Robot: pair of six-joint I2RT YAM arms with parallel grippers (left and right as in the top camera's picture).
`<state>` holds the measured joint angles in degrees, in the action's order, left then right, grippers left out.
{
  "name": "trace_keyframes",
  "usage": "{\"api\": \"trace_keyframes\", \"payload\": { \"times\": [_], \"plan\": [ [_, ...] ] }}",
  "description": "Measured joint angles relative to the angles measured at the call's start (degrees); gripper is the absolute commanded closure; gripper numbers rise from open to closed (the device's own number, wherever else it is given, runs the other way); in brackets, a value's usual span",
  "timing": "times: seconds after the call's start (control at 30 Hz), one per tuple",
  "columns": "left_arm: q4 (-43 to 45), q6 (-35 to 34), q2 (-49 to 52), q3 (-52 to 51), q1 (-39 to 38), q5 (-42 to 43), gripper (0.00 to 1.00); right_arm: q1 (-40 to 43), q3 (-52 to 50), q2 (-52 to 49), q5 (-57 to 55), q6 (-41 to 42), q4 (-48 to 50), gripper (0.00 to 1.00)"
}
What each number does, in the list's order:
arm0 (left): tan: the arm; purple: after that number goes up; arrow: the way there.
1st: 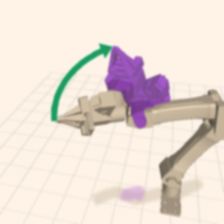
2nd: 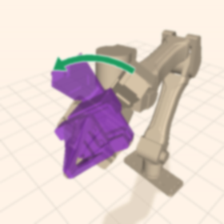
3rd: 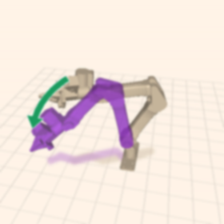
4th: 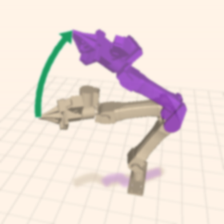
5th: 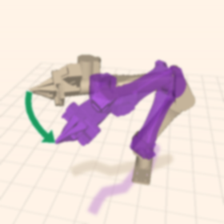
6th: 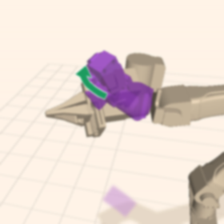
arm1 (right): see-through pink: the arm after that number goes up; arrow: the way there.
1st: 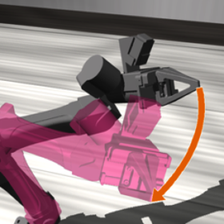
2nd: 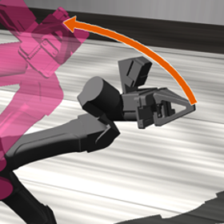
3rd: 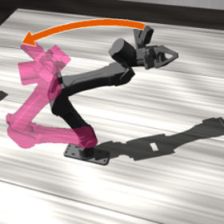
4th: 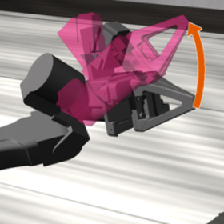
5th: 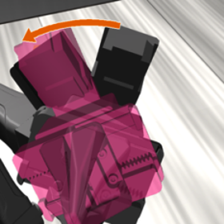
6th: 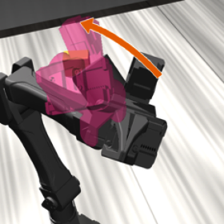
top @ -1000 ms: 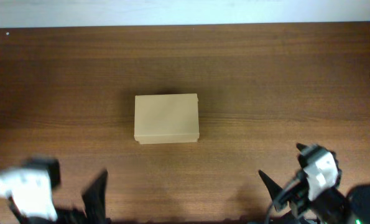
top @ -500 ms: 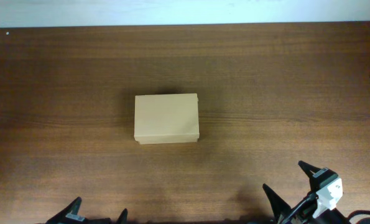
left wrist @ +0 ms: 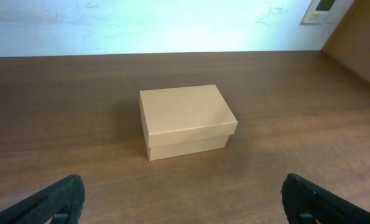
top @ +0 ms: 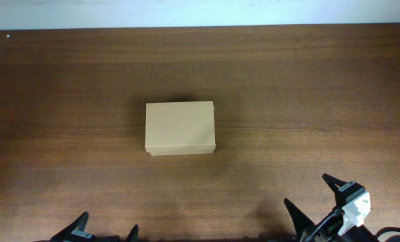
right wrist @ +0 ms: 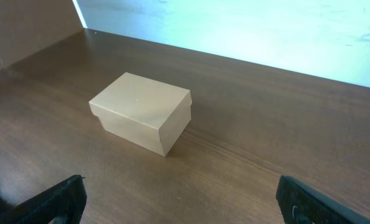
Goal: Pack container
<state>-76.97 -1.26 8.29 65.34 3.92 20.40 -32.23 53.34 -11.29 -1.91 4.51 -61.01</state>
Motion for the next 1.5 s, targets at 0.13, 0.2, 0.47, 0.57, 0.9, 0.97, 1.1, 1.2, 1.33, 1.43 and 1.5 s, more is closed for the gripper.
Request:
{"api": "trace_keyframes", "payload": {
  "times": [0.13,0.2,0.47,0.57,0.9,0.97,1.1,1.2,1.33,1.43,1.5],
  "plan": [
    [-1.1,0.0,0.0,0.0,0.0,0.0,0.01,0.0,0.0,0.0,0.0,0.0,0.0,0.01],
    [-1.7,0.2,0.0,0.0,0.0,-0.5,0.00,0.0,0.0,0.0,0.0,0.0,0.0,0.01],
    [11.2,0.2,-0.2,-6.3,0.0,-6.9,0.00,0.0,0.0,0.0,0.0,0.0,0.0,0.01],
    [18.6,0.5,-0.2,-12.9,0.0,-9.2,0.00,0.0,-0.1,0.0,0.0,0.0,0.0,0.01],
    [30.8,8.8,-2.9,-33.3,-1.6,-11.7,0.00,0.0,-0.1,0.0,0.0,0.0,0.0,0.01],
    [31.0,10.5,-3.6,-35.5,-1.8,-12.3,0.01,0.0,-0.1,0.0,0.0,0.0,0.0,0.01],
    [31.0,12.3,-4.2,-39.8,-1.9,-14.5,0.00,0.0,-0.1,0.0,0.0,0.0,0.0,0.01],
    [31.1,12.9,-4.5,-42.7,-1.9,-16.1,0.00,0.0,-0.1,0.0,0.0,0.0,0.0,0.01],
    [31.2,13.2,-6.3,-46.8,-1.9,-17.1,0.00,0.0,-0.1,0.0,0.0,0.0,0.0,0.01],
    [31.8,12.5,-7.2,-49.3,-1.9,-17.9,0.00,0.0,-0.1,0.0,0.0,0.0,0.0,0.01],
    [32.3,11.0,-7.2,-50.6,-1.9,-19.1,0.00,0.0,-0.1,0.0,0.0,0.0,0.0,0.01]
  ]
}}
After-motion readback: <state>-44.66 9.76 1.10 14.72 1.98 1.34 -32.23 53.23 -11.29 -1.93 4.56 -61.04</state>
